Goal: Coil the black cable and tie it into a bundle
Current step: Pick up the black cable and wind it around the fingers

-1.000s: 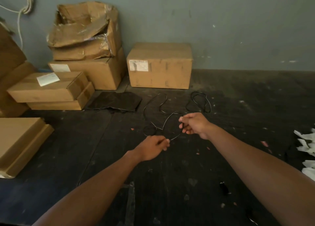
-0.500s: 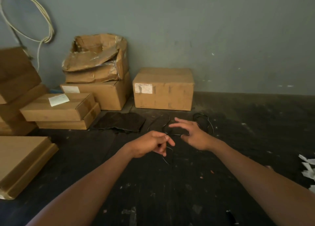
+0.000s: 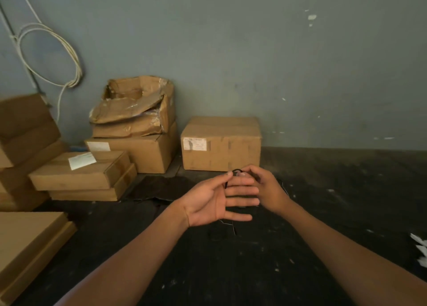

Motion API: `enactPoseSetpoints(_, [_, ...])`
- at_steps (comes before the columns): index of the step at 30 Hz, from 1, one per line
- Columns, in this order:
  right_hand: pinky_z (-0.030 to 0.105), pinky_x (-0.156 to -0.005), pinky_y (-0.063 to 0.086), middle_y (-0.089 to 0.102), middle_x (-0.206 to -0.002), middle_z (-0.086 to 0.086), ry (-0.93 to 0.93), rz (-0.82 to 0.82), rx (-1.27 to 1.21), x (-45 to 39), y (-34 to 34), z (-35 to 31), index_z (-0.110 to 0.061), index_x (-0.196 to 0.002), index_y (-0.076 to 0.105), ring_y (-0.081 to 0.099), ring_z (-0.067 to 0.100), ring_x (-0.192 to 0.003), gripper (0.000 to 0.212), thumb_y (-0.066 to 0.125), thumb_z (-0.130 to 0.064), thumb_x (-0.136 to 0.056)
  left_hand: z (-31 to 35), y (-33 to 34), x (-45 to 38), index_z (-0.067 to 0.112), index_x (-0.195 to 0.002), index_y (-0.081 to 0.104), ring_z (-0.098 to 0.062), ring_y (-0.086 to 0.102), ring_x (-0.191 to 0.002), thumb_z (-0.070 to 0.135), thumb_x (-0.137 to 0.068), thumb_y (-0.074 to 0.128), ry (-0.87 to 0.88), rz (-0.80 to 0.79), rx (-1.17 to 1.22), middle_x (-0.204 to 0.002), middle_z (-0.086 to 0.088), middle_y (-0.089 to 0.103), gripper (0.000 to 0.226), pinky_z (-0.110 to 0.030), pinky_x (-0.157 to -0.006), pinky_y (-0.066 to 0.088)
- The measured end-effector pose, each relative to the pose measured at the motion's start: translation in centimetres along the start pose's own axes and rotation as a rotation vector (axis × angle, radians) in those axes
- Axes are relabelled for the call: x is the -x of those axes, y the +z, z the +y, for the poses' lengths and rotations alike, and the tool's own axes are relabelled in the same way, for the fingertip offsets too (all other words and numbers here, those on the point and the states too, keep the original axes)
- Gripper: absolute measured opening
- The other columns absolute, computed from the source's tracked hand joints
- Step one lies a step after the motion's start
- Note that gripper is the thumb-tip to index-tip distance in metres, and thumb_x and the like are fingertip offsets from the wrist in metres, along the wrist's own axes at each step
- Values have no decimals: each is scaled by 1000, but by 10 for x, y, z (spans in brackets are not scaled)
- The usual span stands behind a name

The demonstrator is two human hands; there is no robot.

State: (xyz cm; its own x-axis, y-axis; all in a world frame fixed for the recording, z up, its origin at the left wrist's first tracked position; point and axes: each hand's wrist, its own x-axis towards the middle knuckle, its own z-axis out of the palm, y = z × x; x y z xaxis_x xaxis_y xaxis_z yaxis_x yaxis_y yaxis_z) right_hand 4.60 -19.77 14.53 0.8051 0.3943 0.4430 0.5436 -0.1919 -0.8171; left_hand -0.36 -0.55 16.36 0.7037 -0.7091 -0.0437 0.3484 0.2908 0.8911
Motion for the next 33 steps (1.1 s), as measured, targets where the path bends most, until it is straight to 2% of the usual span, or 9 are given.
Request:
enactPoseSetpoints(2, [42, -82, 50, 66, -94, 17, 13, -9, 6, -1, -1, 2, 4, -104, 61, 61, 30, -86, 13, 51, 4, -95, 4, 4, -1, 13, -141, 54, -33, 53, -132, 41, -103, 44, 27, -26, 11, -139, -14, 60, 48, -63, -107, 39])
enactPoseSetpoints(7, [27, -82, 49, 57, -95, -12, 119, 21, -2, -4, 5, 5, 3, -123, 55, 56, -1, -84, 39, 47, 17, -88, 15, 10, -4, 14, -146, 46, -36, 45, -138, 43, -105, 38, 69, -56, 67, -148, -16, 50, 51, -70, -109, 30])
enactPoseSetpoints(11, [23, -76, 50, 59, -89, -11, 154, 22, -49, -2, 11, 6, -3, -110, 61, 57, 2, -80, 24, 49, 7, -92, 28, 8, -9, 31, -150, 39, -40, 40, -141, 50, -104, 32, 90, -85, 69, -149, -18, 48, 50, -74, -108, 27])
enactPoseSetpoints(14, [28, -75, 52, 62, -79, -7, 181, -59, -27, 8, 23, 9, -18, -96, 64, 59, 5, -72, 11, 53, -15, -98, 50, 4, -14, 47, -148, 35, -43, 42, -138, 56, -101, 33, 120, -35, 54, -152, -17, 45, 47, -75, -104, 32])
enactPoseSetpoints(20, [37, -77, 60, 56, -76, -4, 310, -300, 135, 27, 45, 11, -37, -127, 54, 61, 10, -68, 28, 44, -31, -101, 101, -23, -23, 44, -146, 38, -37, 58, -126, 60, -100, 29, 244, 311, -73, -139, -10, 60, 50, -79, -97, 33])
enactPoseSetpoints(24, [36, -76, 58, 69, -103, -8, 248, -490, 294, 30, 49, -5, -45, -132, 48, 67, 15, -82, 33, 42, -35, -101, 117, -45, -18, 44, -142, 44, -37, 61, -123, 60, -99, 29, 279, 405, -129, -137, -8, 62, 48, -83, -100, 21])
enactPoseSetpoints(26, [27, -63, 53, 69, -89, -20, 196, -530, 303, 26, 45, -20, -45, -130, 49, 64, 4, -71, 31, 42, -36, -101, 119, -54, -11, 46, -140, 46, -38, 59, -124, 61, -99, 29, 246, 418, -192, -138, -8, 62, 46, -84, -101, 16])
enactPoseSetpoints(29, [18, -66, 47, 65, -88, -23, 82, -557, 337, 17, 33, -48, -38, -123, 58, 61, -8, -79, 26, 45, -35, -100, 112, -67, -4, 49, -141, 45, -41, 50, -132, 62, -99, 29, 167, 481, -295, -142, -7, 58, 47, -83, -102, 5])
enactPoseSetpoints(33, [20, -56, 48, 66, -76, -15, 2, -434, 374, -6, 6, -85, -38, -96, 64, 56, 0, -60, 12, 52, -37, -96, 86, -79, 3, 50, -142, 44, -43, 31, -143, 62, -98, 29, -29, 477, -468, -144, -1, 55, 48, -81, -105, -5])
